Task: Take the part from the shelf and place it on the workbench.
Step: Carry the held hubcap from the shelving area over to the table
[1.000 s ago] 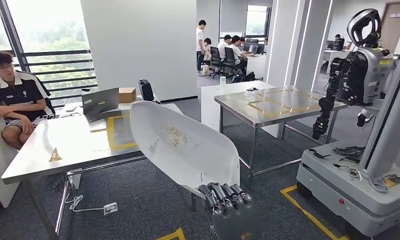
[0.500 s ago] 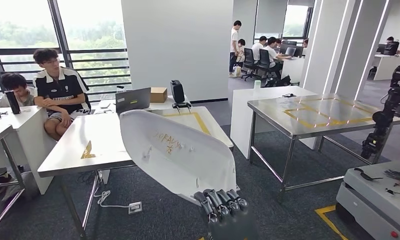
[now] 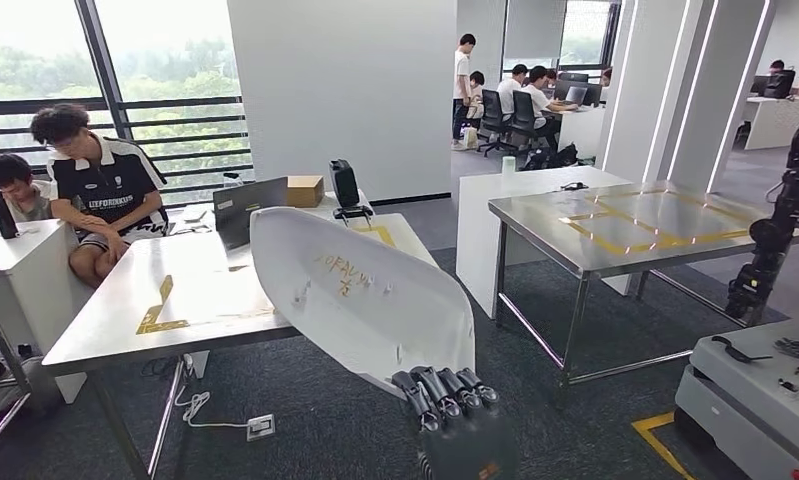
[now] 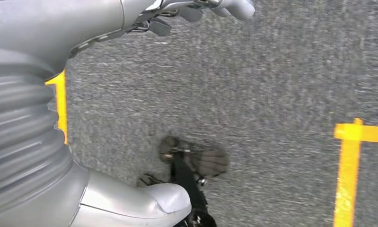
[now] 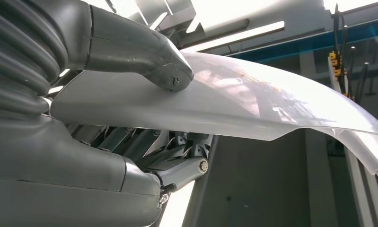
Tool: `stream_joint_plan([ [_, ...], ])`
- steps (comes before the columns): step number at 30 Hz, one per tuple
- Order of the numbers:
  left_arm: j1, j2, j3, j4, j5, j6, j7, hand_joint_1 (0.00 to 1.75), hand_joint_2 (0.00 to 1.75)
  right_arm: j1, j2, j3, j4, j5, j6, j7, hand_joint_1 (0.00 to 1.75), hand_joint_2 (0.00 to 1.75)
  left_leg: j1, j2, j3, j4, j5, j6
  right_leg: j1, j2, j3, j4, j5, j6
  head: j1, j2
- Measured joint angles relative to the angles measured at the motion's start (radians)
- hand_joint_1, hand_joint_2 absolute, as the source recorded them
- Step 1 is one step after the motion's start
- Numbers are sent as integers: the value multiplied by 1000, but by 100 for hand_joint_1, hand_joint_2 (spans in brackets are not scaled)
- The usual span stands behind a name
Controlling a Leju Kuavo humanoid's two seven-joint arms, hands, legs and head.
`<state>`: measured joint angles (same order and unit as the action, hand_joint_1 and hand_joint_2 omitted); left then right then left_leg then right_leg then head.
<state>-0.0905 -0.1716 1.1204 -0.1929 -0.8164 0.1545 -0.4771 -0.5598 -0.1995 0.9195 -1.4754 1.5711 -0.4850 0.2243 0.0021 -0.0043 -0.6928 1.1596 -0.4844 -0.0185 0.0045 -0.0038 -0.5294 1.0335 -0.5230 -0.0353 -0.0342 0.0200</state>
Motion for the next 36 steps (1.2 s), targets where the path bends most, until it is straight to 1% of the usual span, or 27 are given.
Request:
stream_joint_plan([
  [1, 1, 1, 0, 0, 0, 0, 0, 0, 175, 0, 0, 0, 1, 0, 0, 0, 175, 175, -3, 3, 17, -64, 43, 7, 1, -1, 14, -1, -16, 7, 0, 0],
  [2, 1, 1, 0, 0, 0, 0, 0, 0, 175, 0, 1, 0, 1, 0, 0, 0, 175, 175, -4, 6, 30, -110, 70, 15, 3, -1, 25, 1, -26, 15, 0, 0],
  [4, 0, 0, 0, 0, 0, 0, 0, 0, 175, -2, 1, -1, 2, 0, 1, 0, 175, 175, -2, 1, 48, -119, 61, 27, 4, -2, 31, 10, -29, 26, 0, 0],
  [5, 0, -1, 0, 0, 0, 0, 0, 0, 175, -3, 2, -2, 2, 0, 1, -1, 175, 175, 1, -1, 59, -124, 56, 33, 3, -1, 24, 33, -26, 30, 1, 0],
  [6, -1, -2, 0, 0, 0, 0, 0, 0, 175, -4, 2, -3, 2, 0, 1, -1, 175, 175, 2, -3, 70, -128, 50, 39, 2, 0, 4, 70, -29, 35, 1, 0],
  [7, -3, -1, 0, -1, -1, 0, 0, 0, 175, -4, 2, -3, 2, 0, 2, -3, 175, 175, 4, -4, 79, -130, 43, 43, -1, 1, -30, 123, -39, 40, 1, 0],
  [9, -5, 0, 0, -1, -1, 0, 1, 0, 175, -1, 2, -4, 4, 0, 3, -11, 175, 175, 4, -7, 98, -131, 24, 47, -8, 2, -118, 235, -80, 51, 2, 0],
  [10, -5, 0, 0, -1, -1, 0, 1, 0, 175, 2, 2, -4, 5, 0, 3, -15, 175, 175, 4, -9, 109, -131, 14, 46, -11, 2, -155, 265, -98, 55, 2, 0],
  [11, -4, 1, 0, -1, -2, 0, 2, 0, 175, 4, 2, -5, 6, 0, 3, -18, 175, 175, 4, -12, 122, -131, 3, 44, -14, 2, -177, 267, -102, 58, 2, 0],
  [12, -4, 1, 0, -1, -2, 0, 1, 0, 175, 4, 2, -6, 7, 0, 4, -19, 175, 175, 4, -14, 137, -131, -9, 41, -16, 2, -185, 237, -82, 60, 2, 0],
  [13, -4, 1, 0, -1, -2, 0, 1, 0, 175, 5, 2, -8, 8, 0, 4, -19, 175, 175, 4, -15, 154, -131, -22, 38, -19, 2, -180, 181, -38, 60, 2, 0],
  [14, -4, 1, 0, -1, -2, 0, 0, 0, 175, 6, 1, -9, 9, 0, 4, -19, 175, 175, 4, -16, 168, -130, -35, 35, -20, 1, -173, 115, 25, 59, 2, 0],
  [15, -4, 1, 0, -1, -2, 0, -1, 0, 175, 9, 1, -10, 10, 0, 4, -19, 175, 175, 3, -18, 180, -129, -48, 30, -19, 0, -166, 61, 71, 56, 2, 0],
  [16, -5, 1, 0, -1, -2, 0, -1, 0, 175, 12, 1, -12, 11, 0, 5, -19, 175, 175, 4, -19, 188, -130, -62, 24, -16, -1, -158, 27, 103, 51, 2, 0],
  [17, -6, 1, 0, -1, -2, 0, -1, 0, 175, 14, 1, -14, 12, 0, 6, -18, 175, 175, 5, -20, 197, -127, -70, 16, -12, 0, -152, 11, 114, 44, 1, 0],
  [20, -12, 0, 0, -1, -2, 0, -2, 0, 175, 12, 5, -26, 11, 0, 10, -18, 175, 175, 10, -15, 219, -109, -77, -5, -7, 2, -115, 2, 94, 17, 1, 0],
  [21, -15, -1, 0, -1, -2, 0, -2, 0, 175, 8, 7, -29, 10, 0, 12, -18, 175, 175, 11, -12, 206, -80, -78, -10, -8, 2, -100, 0, 88, 9, 1, 0],
  [23, -19, -3, 0, 0, -2, 0, -3, 0, 175, 5, 10, -30, 9, 0, 18, -17, 175, 175, 12, -8, 136, 31, -97, -16, -8, 3, -75, -2, 70, -2, 0, 0],
  [25, -17, -4, 0, 0, -2, -1, -3, 0, 175, 8, 11, -30, 9, 0, 22, -16, 175, 175, 11, -7, 49, 125, -147, -17, -7, 4, -51, -2, 47, -5, 0, 0],
  [26, -15, -3, 0, 0, -1, -1, -3, 0, 175, 10, 11, -30, 9, 0, 23, -16, 175, 175, 11, -7, 20, 136, -165, -15, -6, 5, -36, -2, 34, -5, 0, 0],
  [27, -12, -2, 0, 0, -1, -1, -3, 0, 175, 12, 11, -30, 9, 0, 24, -15, 175, 175, 11, -7, 4, 119, -162, -13, -6, 7, -19, -2, 21, -4, 0, 0],
  [28, -11, -1, 0, 0, -1, -1, -4, 0, 175, 13, 11, -30, 8, 0, 24, -14, 175, 175, 11, -6, -1, 76, -131, -10, -7, 7, 0, -2, 6, -3, 0, 0],
  [30, -7, 2, 1, 0, 0, -1, -6, 0, 175, 16, 11, -29, 8, 0, 22, -14, 175, 175, 7, 0, 0, -39, -3, -3, -6, 8, 29, -1, -22, 5, 0, 0],
  [31, -5, 2, 1, 0, 0, -1, -6, 0, 175, 18, 11, -28, 7, 0, 21, -15, 175, 175, 5, 3, 2, -80, 49, 2, -5, 9, 37, -1, -36, 11, 0, 0],
  [32, -4, 3, 1, 0, 0, -1, -7, 0, 175, 19, 11, -28, 7, 0, 20, -15, 175, 175, 3, 5, 4, -104, 80, 7, -3, 10, 46, 0, -45, 17, -1, 0],
  [35, -6, 1, 1, 0, 1, -2, -9, 0, 175, 20, 11, -28, 5, 0, 18, -15, 175, 175, 5, 1, 27, -116, 74, 26, -1, 11, 57, 18, -47, 35, 0, 0],
  [36, -8, 1, 1, 0, 1, -2, -10, 0, 175, 19, 11, -29, 5, 0, 18, -15, 175, 175, 6, -1, 38, -119, 68, 33, -2, 10, 40, 49, -44, 39, 0, 0],
])
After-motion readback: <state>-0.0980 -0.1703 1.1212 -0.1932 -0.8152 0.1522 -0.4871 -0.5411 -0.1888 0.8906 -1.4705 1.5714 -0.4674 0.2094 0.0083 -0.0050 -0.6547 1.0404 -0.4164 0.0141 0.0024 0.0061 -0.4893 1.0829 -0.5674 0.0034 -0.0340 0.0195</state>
